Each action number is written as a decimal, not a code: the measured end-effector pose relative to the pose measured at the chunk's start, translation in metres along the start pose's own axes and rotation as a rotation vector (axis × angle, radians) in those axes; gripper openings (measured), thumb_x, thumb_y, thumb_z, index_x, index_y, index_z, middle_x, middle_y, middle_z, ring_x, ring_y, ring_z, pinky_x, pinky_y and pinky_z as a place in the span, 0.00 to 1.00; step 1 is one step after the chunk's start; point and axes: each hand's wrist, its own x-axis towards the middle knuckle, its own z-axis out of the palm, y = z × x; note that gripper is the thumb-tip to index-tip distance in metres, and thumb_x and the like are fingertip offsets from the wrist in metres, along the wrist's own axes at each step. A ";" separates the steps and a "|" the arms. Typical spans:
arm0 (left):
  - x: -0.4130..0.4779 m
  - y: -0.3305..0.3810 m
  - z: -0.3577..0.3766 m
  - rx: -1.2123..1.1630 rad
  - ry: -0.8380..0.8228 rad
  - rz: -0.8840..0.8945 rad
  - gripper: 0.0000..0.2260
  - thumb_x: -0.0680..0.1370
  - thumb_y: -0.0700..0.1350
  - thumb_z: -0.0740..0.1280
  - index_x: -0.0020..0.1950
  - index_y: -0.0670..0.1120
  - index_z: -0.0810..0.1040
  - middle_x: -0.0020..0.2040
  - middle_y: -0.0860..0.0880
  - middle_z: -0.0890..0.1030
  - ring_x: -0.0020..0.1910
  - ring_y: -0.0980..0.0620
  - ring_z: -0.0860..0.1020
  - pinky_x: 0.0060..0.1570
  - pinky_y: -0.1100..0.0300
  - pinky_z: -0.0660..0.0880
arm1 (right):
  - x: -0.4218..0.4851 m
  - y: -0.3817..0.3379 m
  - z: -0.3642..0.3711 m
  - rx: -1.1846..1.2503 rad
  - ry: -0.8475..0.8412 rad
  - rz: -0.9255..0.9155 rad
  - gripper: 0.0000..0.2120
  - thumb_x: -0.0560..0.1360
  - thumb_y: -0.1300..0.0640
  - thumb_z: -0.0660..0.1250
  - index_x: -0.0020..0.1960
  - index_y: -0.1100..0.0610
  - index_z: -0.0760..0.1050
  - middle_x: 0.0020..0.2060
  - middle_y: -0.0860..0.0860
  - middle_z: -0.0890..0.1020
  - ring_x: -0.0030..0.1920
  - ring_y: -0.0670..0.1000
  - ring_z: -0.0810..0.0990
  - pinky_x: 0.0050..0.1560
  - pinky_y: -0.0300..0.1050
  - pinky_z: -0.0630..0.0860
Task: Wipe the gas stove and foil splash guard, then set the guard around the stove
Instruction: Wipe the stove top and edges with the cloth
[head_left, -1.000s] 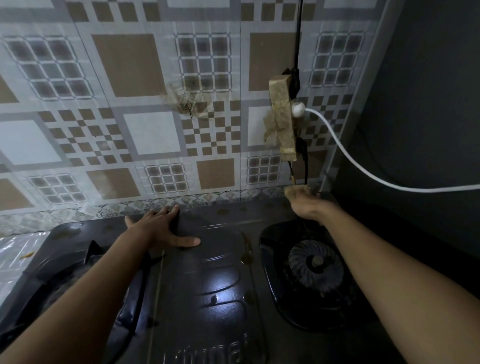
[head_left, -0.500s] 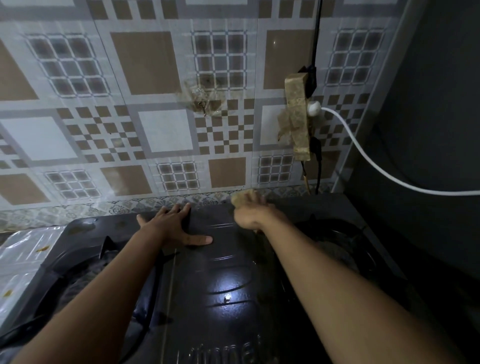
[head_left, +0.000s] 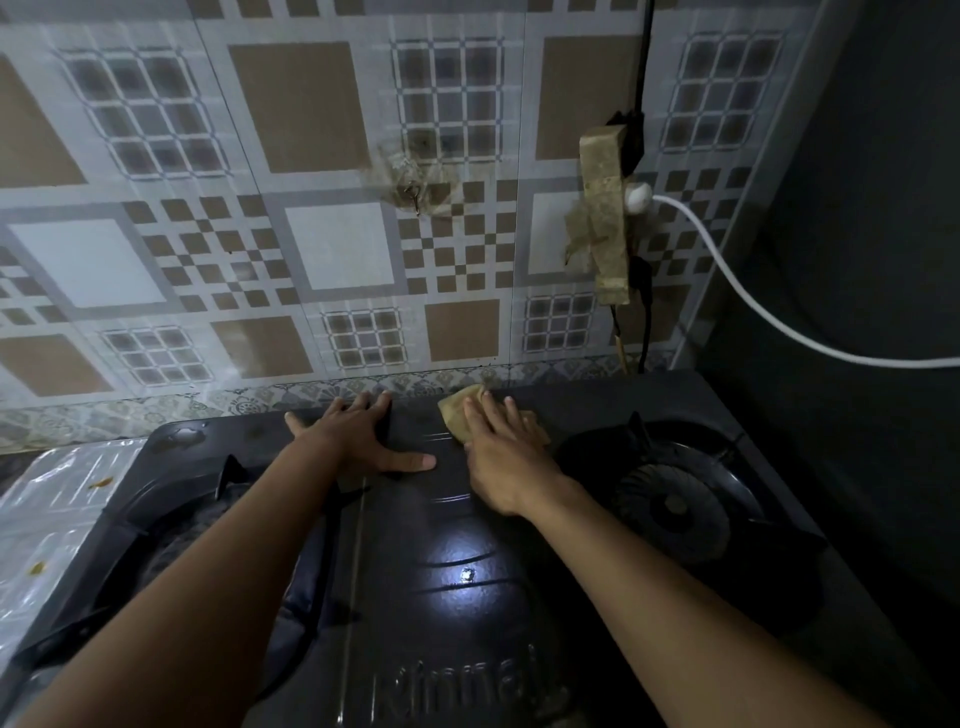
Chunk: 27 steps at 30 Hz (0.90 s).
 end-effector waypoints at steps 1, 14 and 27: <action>-0.001 0.001 -0.001 -0.006 0.000 0.003 0.68 0.48 0.86 0.57 0.81 0.55 0.39 0.82 0.50 0.41 0.80 0.41 0.42 0.75 0.33 0.45 | -0.002 0.001 -0.002 -0.019 0.003 -0.002 0.30 0.84 0.54 0.52 0.82 0.57 0.44 0.82 0.54 0.42 0.80 0.61 0.41 0.78 0.57 0.42; -0.033 0.015 0.008 0.119 0.102 0.006 0.55 0.63 0.83 0.53 0.81 0.54 0.42 0.82 0.53 0.40 0.81 0.48 0.43 0.67 0.23 0.38 | -0.004 -0.008 -0.005 -0.046 0.080 0.032 0.29 0.83 0.54 0.52 0.82 0.55 0.48 0.81 0.55 0.46 0.80 0.59 0.46 0.77 0.57 0.47; -0.026 0.010 0.008 0.085 0.077 0.021 0.62 0.55 0.87 0.50 0.81 0.55 0.41 0.82 0.51 0.41 0.81 0.46 0.44 0.69 0.24 0.38 | -0.049 -0.017 0.021 0.053 0.221 0.134 0.30 0.82 0.52 0.57 0.80 0.59 0.52 0.80 0.61 0.50 0.79 0.62 0.51 0.76 0.57 0.48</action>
